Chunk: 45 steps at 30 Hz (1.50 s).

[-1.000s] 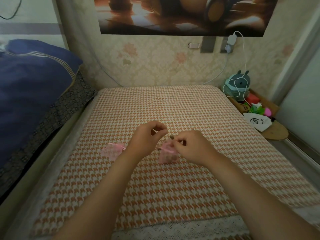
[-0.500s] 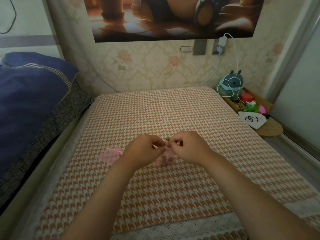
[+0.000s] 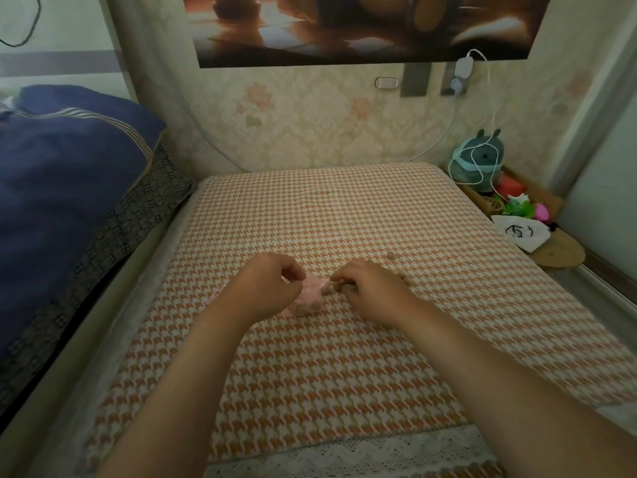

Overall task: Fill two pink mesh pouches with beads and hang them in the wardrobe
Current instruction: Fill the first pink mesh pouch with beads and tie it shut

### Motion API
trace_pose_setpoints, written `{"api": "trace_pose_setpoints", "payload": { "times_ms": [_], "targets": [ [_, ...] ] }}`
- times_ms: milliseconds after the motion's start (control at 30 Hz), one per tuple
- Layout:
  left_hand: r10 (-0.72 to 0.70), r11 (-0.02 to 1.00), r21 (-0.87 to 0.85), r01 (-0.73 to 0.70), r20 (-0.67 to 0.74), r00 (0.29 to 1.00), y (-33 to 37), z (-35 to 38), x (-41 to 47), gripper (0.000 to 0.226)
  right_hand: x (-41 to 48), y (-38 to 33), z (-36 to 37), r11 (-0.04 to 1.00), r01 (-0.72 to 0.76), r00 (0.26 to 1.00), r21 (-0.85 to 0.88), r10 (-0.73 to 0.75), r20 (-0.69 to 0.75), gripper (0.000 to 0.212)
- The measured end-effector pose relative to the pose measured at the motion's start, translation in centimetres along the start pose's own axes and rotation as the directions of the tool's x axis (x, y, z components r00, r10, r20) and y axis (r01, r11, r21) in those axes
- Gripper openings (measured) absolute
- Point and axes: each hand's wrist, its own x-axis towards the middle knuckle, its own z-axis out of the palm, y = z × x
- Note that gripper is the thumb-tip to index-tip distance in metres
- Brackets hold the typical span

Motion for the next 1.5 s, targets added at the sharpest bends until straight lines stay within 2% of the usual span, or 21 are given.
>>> {"api": "trace_pose_setpoints", "payload": {
  "times_ms": [133,233,333,467,567,667,733,800,933,1100,1267,1400,1500],
  "targets": [
    [0.021,1.000,-0.020,-0.021,-0.013,1.000,-0.2,0.1,0.0,0.014,1.0,-0.6,0.9,0.997,0.058,0.998,-0.057,-0.055,0.041,0.039],
    [0.041,0.999,-0.019,-0.041,-0.007,0.999,0.0,0.2,0.0,0.017,1.8,-1.2,1.6,0.985,0.113,0.991,-0.130,-0.103,0.081,0.021],
    [0.032,0.999,-0.031,-0.032,-0.002,0.999,-0.1,0.4,0.0,0.016,2.1,-1.5,2.0,0.984,0.062,0.996,-0.166,-0.051,0.069,0.018],
    [0.042,0.999,-0.033,-0.043,-0.005,0.999,-0.3,0.5,0.0,0.017,2.1,-1.5,1.5,0.997,-0.054,0.999,0.049,0.055,-0.001,0.019],
    [0.037,0.998,-0.054,-0.037,0.005,0.999,-0.1,0.4,-0.1,0.017,1.7,-1.7,-0.3,0.962,-0.117,0.982,0.248,0.150,-0.117,0.019],
    [0.042,0.997,-0.068,-0.041,0.011,0.999,0.2,0.7,-0.1,0.017,1.2,-2.4,-1.8,0.925,-0.088,0.961,0.369,0.176,-0.212,0.017],
    [0.051,0.996,-0.078,-0.051,0.010,0.999,0.5,1.0,-0.2,0.018,0.6,-3.1,-2.4,0.913,-0.039,0.969,0.407,0.134,-0.206,0.017],
    [0.057,0.993,-0.104,-0.055,0.014,0.998,0.9,1.2,-0.2,0.019,-0.1,-3.9,-2.7,0.929,0.003,0.980,0.369,0.070,-0.186,0.015],
    [0.086,0.990,-0.118,-0.083,0.026,0.996,1.3,1.7,-0.4,0.019,-1.2,-4.6,-3.1,0.992,0.063,0.984,0.105,-0.044,-0.175,0.010],
    [0.072,0.991,-0.119,-0.067,0.036,0.997,1.3,2.1,-0.5,0.022,-0.9,-4.2,-3.1,1.000,0.030,0.994,0.000,-0.030,-0.110,0.018],
    [0.088,0.988,-0.124,-0.087,0.004,0.996,1.5,2.1,-0.3,0.020,-1.0,-3.9,-3.1,1.000,0.013,0.999,0.003,-0.013,-0.049,0.011],
    [0.097,0.985,-0.144,-0.094,0.015,0.995,1.8,2.3,0.1,0.019,-1.3,-3.7,-3.8,0.997,-0.056,0.998,0.045,0.055,0.021,0.020],
    [0.106,0.969,-0.226,-0.102,0.003,0.994,2.4,2.3,0.5,0.018,-1.5,-2.9,-4.6,0.991,-0.106,0.994,0.077,0.106,0.009,0.020]
  ]
}}
